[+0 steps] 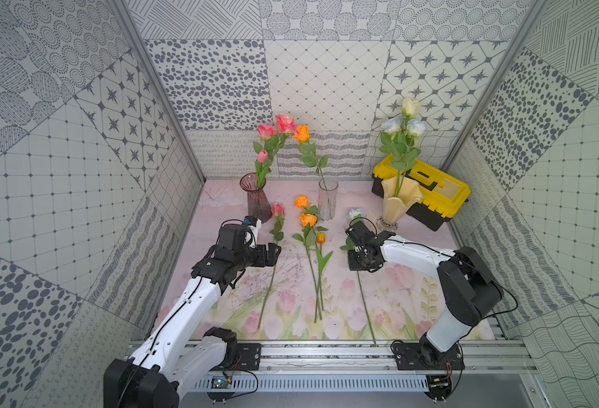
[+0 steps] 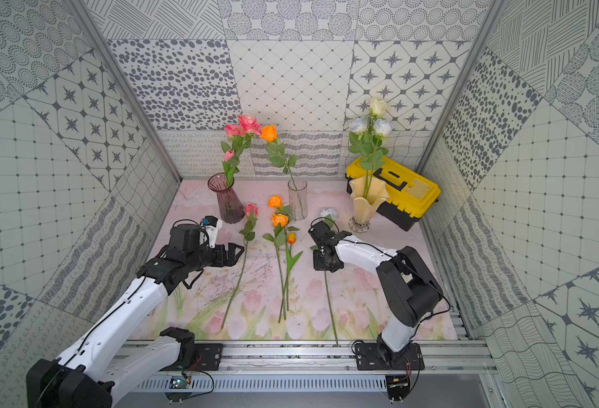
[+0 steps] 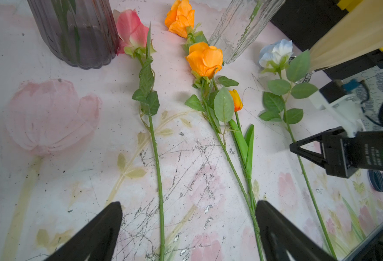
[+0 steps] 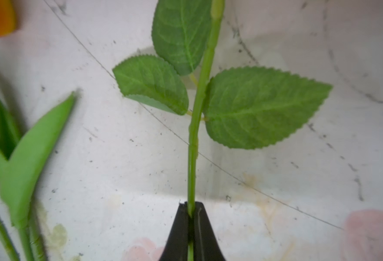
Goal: Arrange the flowers in different vases according to their variety
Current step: Pick up the flower at the center of the board, then insert the flower into the vase.
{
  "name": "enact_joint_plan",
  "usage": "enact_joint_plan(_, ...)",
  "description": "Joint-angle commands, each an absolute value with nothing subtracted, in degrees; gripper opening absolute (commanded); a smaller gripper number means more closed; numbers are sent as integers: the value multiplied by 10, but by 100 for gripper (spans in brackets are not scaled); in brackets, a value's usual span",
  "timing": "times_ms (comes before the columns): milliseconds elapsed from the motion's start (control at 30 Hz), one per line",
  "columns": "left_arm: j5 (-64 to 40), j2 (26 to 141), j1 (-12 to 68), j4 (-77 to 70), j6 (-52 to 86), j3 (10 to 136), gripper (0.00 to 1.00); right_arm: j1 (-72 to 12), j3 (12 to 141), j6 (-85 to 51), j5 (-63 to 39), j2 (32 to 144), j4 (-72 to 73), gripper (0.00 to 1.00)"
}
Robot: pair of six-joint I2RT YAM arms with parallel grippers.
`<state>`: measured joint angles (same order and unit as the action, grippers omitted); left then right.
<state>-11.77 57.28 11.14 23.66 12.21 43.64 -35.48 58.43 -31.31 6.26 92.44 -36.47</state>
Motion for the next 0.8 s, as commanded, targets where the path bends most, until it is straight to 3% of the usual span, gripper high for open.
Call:
enact_joint_plan(0,-125,581,112,241,129,439,97,-359,598,-315,113,846,-357,0)
enact_joint_plan(300,-127,588,116,238,135,438,97,-354,727,-220,221,745,-360,0)
enact_joint_plan(533,-125,587,120,239,138,436,97,-299,881,-102,270,774,-302,0)
enact_joint_plan(767,-124,588,124,237,140,433,97,-255,961,3,327,818,-133,0)
